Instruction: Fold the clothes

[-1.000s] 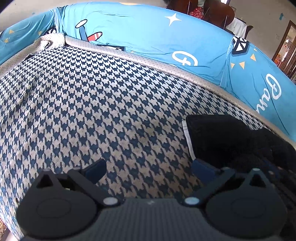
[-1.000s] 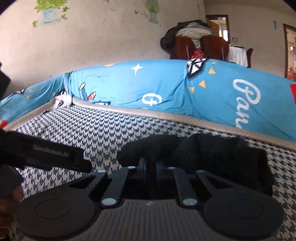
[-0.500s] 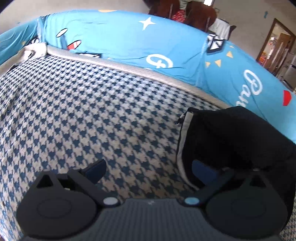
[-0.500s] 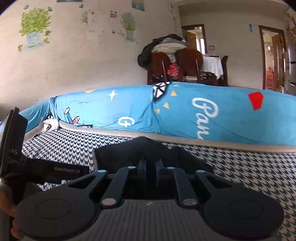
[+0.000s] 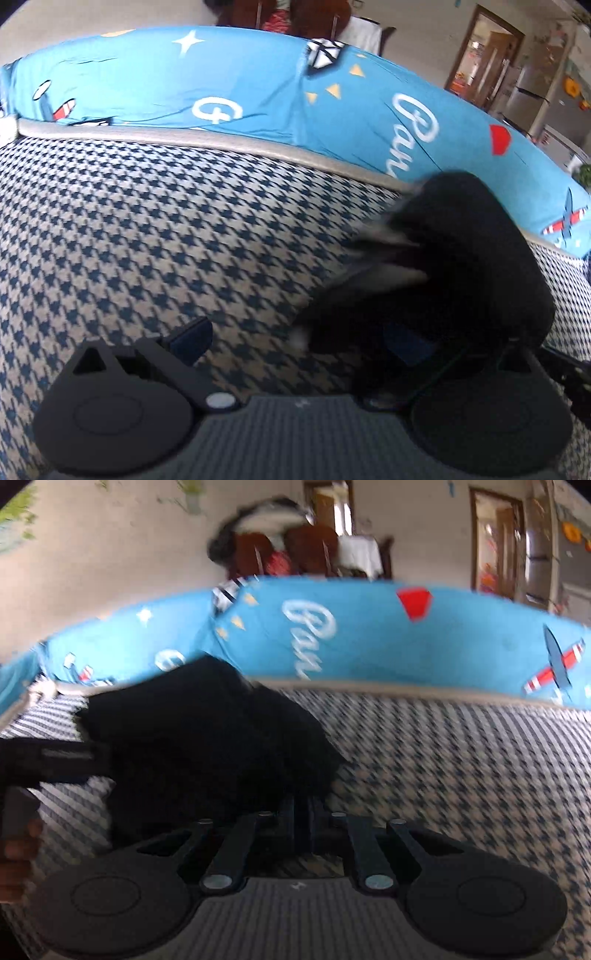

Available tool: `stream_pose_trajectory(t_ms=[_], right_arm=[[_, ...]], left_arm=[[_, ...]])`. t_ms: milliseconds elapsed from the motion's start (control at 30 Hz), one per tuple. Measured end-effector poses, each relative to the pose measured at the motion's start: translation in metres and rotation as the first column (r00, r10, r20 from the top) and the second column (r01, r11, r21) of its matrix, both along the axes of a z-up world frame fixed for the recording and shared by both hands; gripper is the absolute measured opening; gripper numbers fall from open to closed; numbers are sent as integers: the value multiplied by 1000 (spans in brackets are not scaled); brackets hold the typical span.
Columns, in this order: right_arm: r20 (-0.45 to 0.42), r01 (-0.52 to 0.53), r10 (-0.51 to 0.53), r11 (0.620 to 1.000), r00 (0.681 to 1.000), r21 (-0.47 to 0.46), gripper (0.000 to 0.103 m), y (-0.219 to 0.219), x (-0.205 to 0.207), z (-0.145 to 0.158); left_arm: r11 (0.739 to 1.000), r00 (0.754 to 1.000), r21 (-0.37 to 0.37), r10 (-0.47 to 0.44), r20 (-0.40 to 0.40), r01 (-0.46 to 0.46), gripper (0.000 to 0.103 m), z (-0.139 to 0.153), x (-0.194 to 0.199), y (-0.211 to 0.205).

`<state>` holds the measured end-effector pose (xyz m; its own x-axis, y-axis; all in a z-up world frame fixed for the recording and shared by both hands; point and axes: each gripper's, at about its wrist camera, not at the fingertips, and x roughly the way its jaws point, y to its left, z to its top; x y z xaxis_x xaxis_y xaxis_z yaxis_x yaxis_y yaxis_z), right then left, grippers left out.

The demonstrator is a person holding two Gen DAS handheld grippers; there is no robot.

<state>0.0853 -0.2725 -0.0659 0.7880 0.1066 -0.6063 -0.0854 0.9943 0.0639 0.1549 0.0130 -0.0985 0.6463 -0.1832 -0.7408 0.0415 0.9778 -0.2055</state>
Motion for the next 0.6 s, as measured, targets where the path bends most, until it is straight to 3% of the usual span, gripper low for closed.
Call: stream_pose_trajectory(t_ms=[133, 267, 367, 600], right_arm=[[37, 6, -9, 998, 999, 60, 11, -18, -5, 7], [117, -50, 36, 992, 992, 119, 23, -18, -9, 17], [163, -112, 88, 983, 983, 144, 37, -9, -6, 24], [202, -208, 173, 964, 964, 165, 50, 21, 18, 27]], left_arm=[[1000, 1000, 6, -9, -2, 9, 103, -6, 1, -10], [1000, 1000, 6, -14, 4, 14, 103, -9, 0, -12], [1000, 1000, 17, -23, 15, 22, 103, -9, -4, -13], [999, 998, 14, -51, 22, 51, 103, -11, -10, -17]])
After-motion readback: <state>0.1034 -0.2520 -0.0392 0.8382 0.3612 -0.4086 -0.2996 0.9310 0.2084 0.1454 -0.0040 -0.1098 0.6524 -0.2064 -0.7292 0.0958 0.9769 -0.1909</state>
